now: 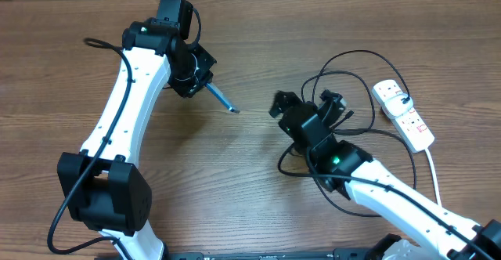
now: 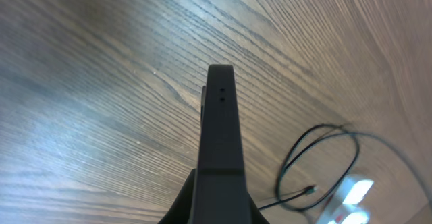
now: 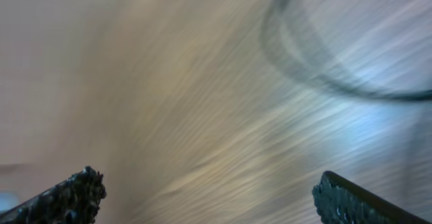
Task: Plug charger to phone and switch on socket
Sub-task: 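Move the right gripper to the black cable and grasp near the USB-C plug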
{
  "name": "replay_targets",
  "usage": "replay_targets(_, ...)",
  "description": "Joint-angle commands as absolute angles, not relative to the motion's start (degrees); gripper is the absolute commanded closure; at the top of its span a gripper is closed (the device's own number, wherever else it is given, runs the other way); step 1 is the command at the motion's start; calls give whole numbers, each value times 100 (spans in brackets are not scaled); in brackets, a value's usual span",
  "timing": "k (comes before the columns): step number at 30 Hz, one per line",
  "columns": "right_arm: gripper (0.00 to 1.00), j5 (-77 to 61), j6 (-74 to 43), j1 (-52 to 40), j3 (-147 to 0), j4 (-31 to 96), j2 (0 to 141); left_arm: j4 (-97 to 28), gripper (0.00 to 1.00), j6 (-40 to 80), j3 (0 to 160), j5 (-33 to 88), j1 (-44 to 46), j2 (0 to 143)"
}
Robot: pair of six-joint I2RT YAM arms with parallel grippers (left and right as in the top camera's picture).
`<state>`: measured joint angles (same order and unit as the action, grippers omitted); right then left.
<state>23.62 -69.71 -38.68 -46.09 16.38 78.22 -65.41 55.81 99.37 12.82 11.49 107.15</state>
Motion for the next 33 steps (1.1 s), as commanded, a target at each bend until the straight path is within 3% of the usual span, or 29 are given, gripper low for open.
replay_targets(1, 0, 2657, -6309, -3293, -5111, 2550, 7765, -6534, 96, 4403, 9948, 1601, 1144, 10820)
replay_targets(4, 0, 2047, -6447, -2528, -5212, 3089, 7765, -6536, 96, 3933, 9948, 1975, 1144, 10914)
replay_targets(11, 0, 1284, -6263, -1431, -5212, 2899, 8189, -6519, 96, 3813, 9948, 2357, 1155, 11096)
replay_targets(15, 0, 1081, -6101, -1396, -5216, 2416, 8676, -6521, 96, 3809, 9948, 2521, 1175, 11207)
replay_targets(19, 11, 1068, -6176, -1363, -5216, 2578, 9168, -6580, 96, 3726, 9948, 2755, 1177, 11238)
replay_targets(24, 14, 1107, -6272, -1308, -5216, 2724, 9443, -6593, 96, 3575, 9948, 2801, 1177, 11238)
replay_targets(28, 25, 1107, -6257, -1310, -5214, 2668, 9509, -6593, 96, 3575, 9948, 2801, 1179, 11238)
replay_targets(33, 25, 1107, -6007, -1308, -5214, 2322, 9592, -6593, 96, 3566, 9948, 2794, 1177, 11238)
